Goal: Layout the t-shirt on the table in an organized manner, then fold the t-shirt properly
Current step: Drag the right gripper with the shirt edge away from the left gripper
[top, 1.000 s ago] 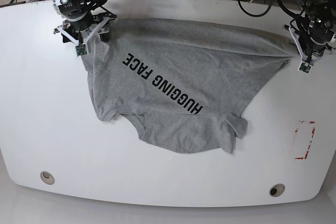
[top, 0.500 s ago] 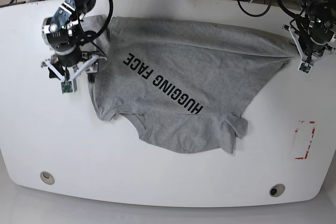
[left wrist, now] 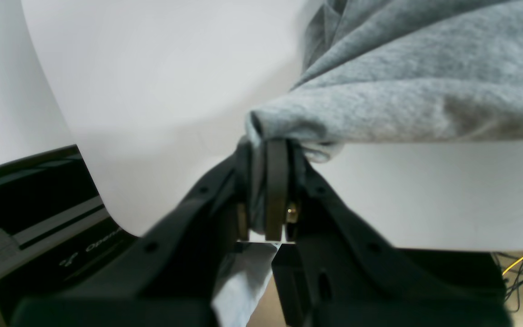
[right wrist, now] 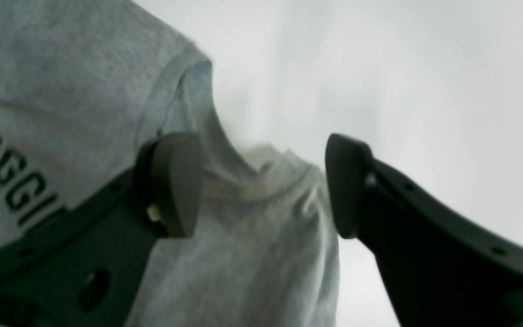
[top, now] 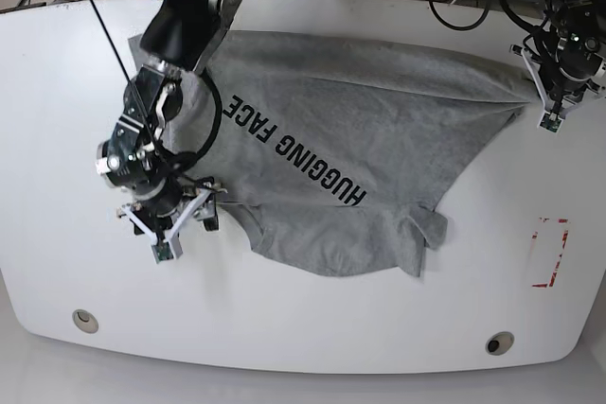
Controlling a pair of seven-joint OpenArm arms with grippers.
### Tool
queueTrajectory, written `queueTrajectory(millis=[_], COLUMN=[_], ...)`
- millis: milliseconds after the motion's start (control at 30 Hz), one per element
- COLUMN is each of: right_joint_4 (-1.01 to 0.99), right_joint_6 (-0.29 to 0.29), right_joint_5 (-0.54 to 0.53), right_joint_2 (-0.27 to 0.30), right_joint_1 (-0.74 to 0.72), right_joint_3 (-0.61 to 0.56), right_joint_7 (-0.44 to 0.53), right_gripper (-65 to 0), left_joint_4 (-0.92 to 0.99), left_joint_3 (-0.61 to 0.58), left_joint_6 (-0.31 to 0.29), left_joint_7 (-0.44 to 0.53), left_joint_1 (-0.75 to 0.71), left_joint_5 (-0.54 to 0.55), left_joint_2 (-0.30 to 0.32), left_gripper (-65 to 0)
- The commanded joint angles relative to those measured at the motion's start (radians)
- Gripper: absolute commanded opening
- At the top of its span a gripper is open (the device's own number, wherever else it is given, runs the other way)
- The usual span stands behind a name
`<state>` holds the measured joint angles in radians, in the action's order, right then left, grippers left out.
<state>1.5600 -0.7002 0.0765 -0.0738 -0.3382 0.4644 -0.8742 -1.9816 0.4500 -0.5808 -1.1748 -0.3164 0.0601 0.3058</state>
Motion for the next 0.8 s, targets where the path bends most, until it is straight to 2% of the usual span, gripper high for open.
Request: queueTrajectory(millis=[0, 467, 667, 767], right_joint_4=[-0.14, -0.772, -0.981, -1.054], right_joint_6=[0.002, 0.002, 0.002, 0.032], right_joint_5=[-0.019, -0.017, -0.017, -0.016], right_joint_2=[0.019, 0.082, 0.108, 0.118], right_joint_1=[-0.103, -0.352, -0.388, -0.39], right_joint_3=[-0.01, -0.01, -0.01, -0.011], right_joint_7=[0.048, 0.352, 0.496, 0.577], right_gripper=[-24.6, -24.1, -24.1, -24.1], left_joint_4=[-0.015, -0.015, -0.017, -0.017], left_joint_3=[0.007, 0.007, 0.005, 0.005], left_joint_6=[0.003, 0.003, 0.003, 0.003], left_joint_7=[0.011, 0.011, 0.011, 0.011], left_joint_1=[0.004, 0.004, 0.007, 0.007], left_joint_5=[-0.006, -0.006, -0.006, -0.006], left_joint_2=[0.016, 0.016, 0.016, 0.016], left_gripper=[-65.0, -65.0, -65.0, -65.0])
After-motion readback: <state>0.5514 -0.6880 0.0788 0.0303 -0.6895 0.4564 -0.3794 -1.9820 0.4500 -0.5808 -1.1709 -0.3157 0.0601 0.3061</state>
